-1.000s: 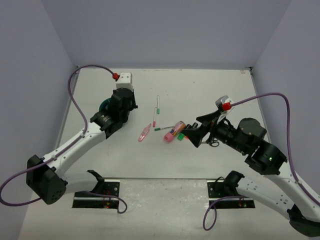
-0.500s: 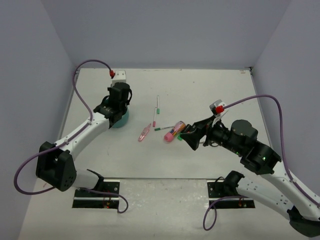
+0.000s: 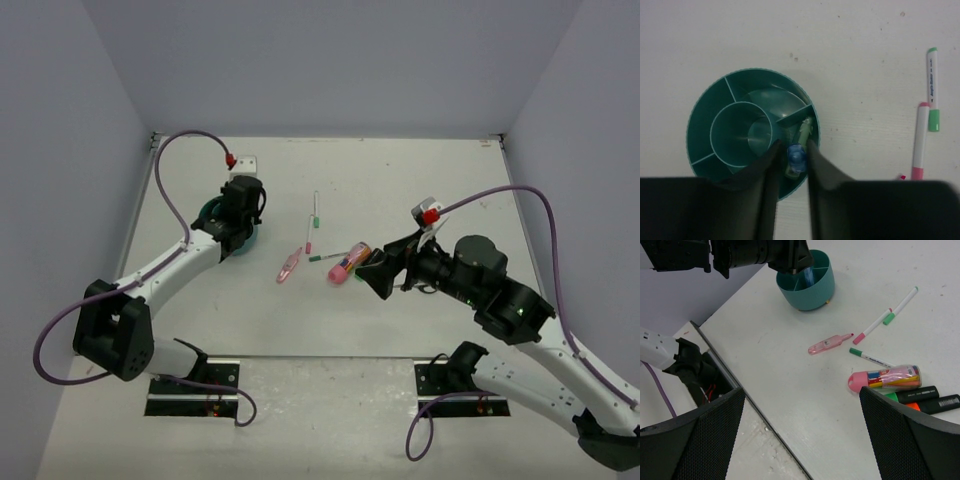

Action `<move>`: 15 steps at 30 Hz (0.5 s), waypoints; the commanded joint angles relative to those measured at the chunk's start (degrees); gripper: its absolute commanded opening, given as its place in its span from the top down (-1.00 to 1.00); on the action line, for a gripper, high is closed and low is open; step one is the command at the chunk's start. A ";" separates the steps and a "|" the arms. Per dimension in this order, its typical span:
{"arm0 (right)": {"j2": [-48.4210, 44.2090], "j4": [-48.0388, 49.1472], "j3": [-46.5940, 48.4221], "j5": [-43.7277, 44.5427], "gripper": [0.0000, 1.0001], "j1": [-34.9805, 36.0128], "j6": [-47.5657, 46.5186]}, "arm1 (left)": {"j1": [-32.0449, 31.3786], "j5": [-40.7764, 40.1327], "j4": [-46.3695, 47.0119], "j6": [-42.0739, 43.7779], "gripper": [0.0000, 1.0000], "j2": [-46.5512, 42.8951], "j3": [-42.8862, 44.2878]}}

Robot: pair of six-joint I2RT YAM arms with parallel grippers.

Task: Sort the stationery into containers
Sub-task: Place the pen in the storage box.

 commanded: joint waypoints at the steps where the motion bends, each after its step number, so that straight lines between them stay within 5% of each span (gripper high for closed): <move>1: 1.04 3.53 -0.18 -1.79 -0.98 0.01 0.05 | 0.42 1.61 -0.62 -1.53 0.16 0.33 0.56; 8: 8.06 10.15 -3.32 -3.50 -0.98 -0.05 6.27 | 0.42 7.71 -7.44 -5.62 -0.97 -4.50 3.39; 13: 20.16 12.36 -1.27 0.23 -0.97 0.54 16.07 | 0.33 15.30 -8.60 -8.53 -1.00 -13.24 3.00; 15: 27.27 8.94 2.61 8.86 -0.98 2.23 21.40 | 0.33 16.24 -9.35 -10.09 -1.00 -18.39 2.55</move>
